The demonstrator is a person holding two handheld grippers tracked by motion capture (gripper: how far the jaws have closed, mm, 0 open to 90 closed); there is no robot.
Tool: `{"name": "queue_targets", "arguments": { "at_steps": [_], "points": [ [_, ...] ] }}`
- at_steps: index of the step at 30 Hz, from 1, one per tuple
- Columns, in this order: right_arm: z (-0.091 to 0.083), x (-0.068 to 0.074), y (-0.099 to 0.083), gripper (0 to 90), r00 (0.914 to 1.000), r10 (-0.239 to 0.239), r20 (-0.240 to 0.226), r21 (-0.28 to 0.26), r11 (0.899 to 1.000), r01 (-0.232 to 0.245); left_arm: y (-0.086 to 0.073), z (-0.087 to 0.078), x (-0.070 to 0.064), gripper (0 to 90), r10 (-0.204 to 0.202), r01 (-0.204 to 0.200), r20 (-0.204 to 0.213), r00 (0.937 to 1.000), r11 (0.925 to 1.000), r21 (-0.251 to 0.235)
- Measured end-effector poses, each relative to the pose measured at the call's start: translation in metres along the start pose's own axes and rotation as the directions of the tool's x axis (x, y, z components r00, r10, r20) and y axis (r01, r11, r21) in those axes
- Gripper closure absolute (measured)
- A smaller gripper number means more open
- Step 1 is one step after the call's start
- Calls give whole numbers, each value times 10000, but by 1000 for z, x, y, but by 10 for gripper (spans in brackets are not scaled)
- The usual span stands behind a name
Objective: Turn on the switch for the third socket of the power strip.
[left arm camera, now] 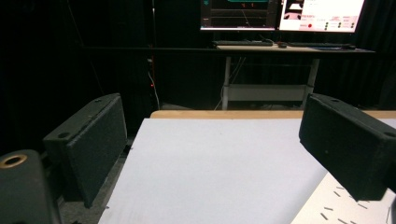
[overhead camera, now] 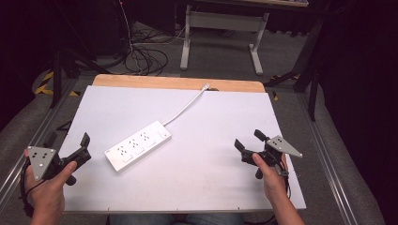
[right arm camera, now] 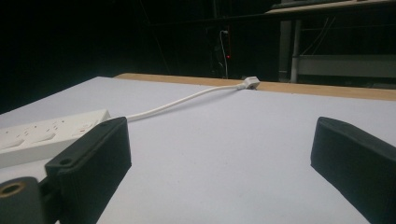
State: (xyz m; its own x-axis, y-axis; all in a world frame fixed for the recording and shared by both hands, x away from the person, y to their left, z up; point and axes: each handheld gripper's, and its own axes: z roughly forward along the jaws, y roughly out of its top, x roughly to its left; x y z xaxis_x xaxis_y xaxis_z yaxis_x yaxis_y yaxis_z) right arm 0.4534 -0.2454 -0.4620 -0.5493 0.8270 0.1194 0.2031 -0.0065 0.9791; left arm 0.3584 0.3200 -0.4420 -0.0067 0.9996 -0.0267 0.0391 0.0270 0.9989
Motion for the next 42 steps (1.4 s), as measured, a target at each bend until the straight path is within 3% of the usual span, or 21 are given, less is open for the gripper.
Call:
{"name": "queue_targets", "arguments": {
  "at_steps": [25, 37, 42],
  "points": [
    [-2, -2, 0, 57, 9999, 104, 69, 11, 9999, -104, 0, 2, -1, 164, 179, -178, -157, 9997, 9998, 88],
    [-3, -3, 0, 63, 9997, 261, 1, 22, 9997, -261, 1, 3, -1, 313, 232, -229, -137, 9996, 9995, 222],
    [-3, -3, 0, 64, 9997, 239, 21, -3, 9997, -239, 1, 3, 0, 419, 264, -255, -204, 9994, 9988, 418]
  ]
}}
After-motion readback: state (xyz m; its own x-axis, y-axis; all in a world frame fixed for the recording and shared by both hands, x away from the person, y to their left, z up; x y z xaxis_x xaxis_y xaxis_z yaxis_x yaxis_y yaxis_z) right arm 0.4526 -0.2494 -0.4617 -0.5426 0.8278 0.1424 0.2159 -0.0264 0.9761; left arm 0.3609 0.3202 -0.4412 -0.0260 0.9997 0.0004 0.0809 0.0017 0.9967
